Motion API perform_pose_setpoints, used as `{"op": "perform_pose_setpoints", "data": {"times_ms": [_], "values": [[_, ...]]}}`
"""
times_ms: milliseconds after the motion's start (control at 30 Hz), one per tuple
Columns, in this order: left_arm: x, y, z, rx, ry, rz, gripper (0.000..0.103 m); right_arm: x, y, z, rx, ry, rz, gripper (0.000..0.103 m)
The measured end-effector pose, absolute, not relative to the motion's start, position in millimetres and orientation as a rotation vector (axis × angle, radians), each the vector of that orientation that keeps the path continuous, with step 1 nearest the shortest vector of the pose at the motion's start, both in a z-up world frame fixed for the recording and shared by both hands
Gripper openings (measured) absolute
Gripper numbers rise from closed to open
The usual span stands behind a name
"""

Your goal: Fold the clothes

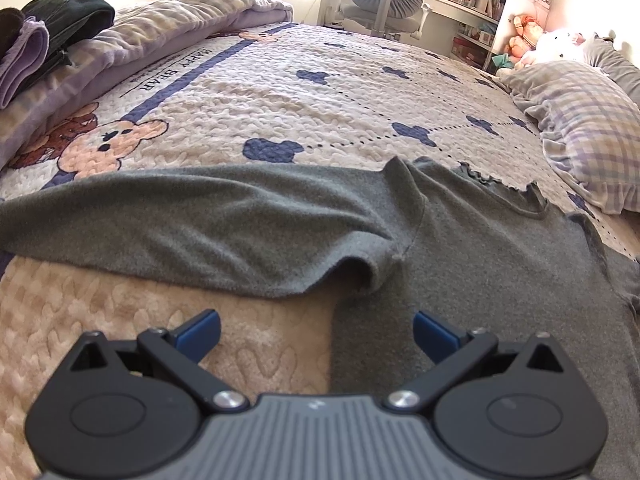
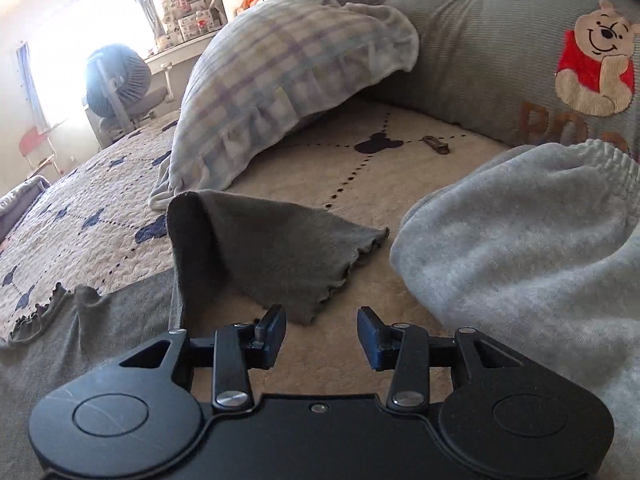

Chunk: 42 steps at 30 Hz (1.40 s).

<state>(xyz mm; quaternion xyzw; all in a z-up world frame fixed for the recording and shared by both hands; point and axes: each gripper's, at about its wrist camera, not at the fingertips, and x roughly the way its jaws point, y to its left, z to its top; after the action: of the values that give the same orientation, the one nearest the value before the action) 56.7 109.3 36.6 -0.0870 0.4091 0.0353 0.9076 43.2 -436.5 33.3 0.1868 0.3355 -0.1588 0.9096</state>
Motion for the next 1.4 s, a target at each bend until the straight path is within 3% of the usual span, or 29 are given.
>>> {"op": "perform_pose_setpoints", "data": {"times_ms": [67,233,400,433,533,567,1133,1400], "values": [[56.8,108.5,35.1,-0.175,0.848,0.071,0.103,45.5,-443.5,34.0,0.429,0.687,-0.312,0.048],[56.6,108.8,34.3,-0.174,0.851,0.070,0.103,66.6,-466.4,21.2,0.710,0.686,-0.334,0.049],[57.1,107.5,33.3,-0.171,0.853,0.070,0.103,94.1,-448.0,12.1,0.566,0.692,-0.382,0.050],[57.3,107.0,32.9,-0.167,0.854,0.070,0.103,98.7,-442.2,12.3,0.514,0.691,-0.390,0.044],[57.3,106.5,32.2,-0.159,0.855,0.069,0.103,111.3,-433.9,20.4,0.358,0.705,-0.395,0.010],[57.2,106.5,32.3,-0.157,0.855,0.069,0.103,113.7,-434.8,24.4,0.338,0.705,-0.389,0.007],[54.1,116.6,41.7,-0.211,0.832,0.080,0.103,86.4,-431.0,204.8,0.093,0.369,-0.154,0.005],[50.5,123.0,45.2,-0.230,0.825,0.080,0.103,84.0,-351.7,213.9,0.006,0.379,-0.009,0.002]]}}
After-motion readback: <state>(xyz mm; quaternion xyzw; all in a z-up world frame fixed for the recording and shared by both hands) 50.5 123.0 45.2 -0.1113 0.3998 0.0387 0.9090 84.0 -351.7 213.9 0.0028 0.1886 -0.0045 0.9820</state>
